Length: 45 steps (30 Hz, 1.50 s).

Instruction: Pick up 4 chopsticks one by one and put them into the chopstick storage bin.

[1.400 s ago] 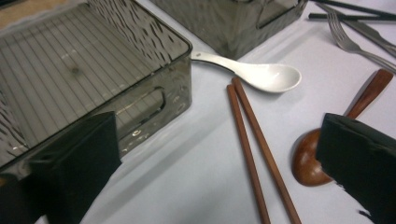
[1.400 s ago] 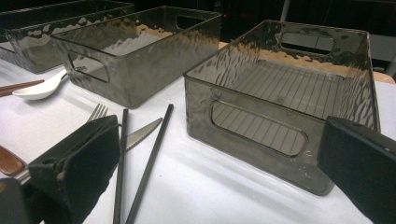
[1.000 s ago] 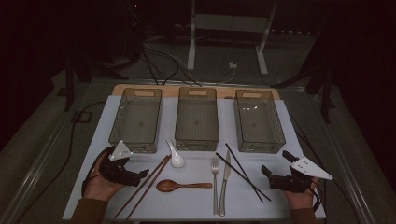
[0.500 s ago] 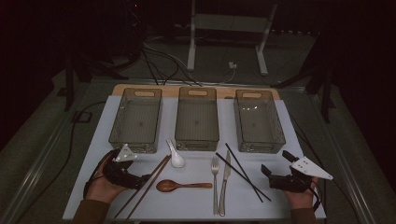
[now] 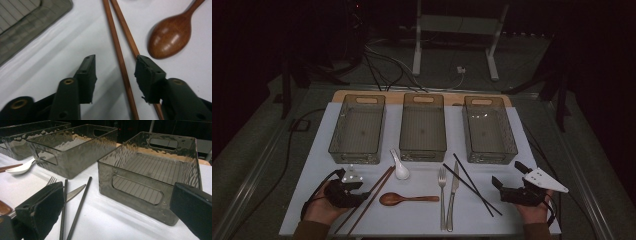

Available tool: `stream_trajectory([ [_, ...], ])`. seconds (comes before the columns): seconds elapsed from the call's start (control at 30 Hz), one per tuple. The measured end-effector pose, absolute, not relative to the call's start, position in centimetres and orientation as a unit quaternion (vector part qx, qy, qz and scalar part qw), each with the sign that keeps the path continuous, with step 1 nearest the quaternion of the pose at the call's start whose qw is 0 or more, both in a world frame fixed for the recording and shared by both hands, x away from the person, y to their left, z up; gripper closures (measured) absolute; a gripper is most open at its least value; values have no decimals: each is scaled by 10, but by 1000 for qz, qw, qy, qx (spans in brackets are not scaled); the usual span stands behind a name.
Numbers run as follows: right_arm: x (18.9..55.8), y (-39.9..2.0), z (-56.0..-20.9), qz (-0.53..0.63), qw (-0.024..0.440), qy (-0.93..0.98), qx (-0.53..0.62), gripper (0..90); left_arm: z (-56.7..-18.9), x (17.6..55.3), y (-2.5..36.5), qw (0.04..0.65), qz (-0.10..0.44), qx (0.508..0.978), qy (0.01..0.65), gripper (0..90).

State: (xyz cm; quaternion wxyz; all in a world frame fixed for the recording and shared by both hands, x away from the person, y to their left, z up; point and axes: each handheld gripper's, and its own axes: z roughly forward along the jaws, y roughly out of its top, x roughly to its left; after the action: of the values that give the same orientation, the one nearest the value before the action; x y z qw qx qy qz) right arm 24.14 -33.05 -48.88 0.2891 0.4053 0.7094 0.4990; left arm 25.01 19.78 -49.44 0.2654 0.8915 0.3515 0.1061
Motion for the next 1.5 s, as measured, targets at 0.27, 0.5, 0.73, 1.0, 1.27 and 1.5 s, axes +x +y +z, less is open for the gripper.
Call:
stream_trajectory([
  [0.27, 242, -330, -489, 498, 290, 710, 405, 0, -502, 251, 191, 238, 106, 901, 345, 693],
  [0.5, 242, -331, -489, 495, 293, 711, 404, 0, -504, 255, 181, 231, 107, 904, 343, 801],
  [0.73, 242, -330, -489, 494, 292, 712, 404, 0, -505, 257, 182, 237, 97, 898, 359, 850],
  [1.0, 242, -330, -490, 494, 291, 712, 405, 0, -504, 258, 191, 246, 101, 885, 383, 864],
  [1.27, 242, -329, -490, 494, 290, 713, 404, 0, -493, 257, 202, 265, 114, 873, 394, 865],
  [1.5, 242, -330, -490, 495, 291, 712, 405, 0, -481, 260, 207, 275, 122, 867, 397, 865],
])
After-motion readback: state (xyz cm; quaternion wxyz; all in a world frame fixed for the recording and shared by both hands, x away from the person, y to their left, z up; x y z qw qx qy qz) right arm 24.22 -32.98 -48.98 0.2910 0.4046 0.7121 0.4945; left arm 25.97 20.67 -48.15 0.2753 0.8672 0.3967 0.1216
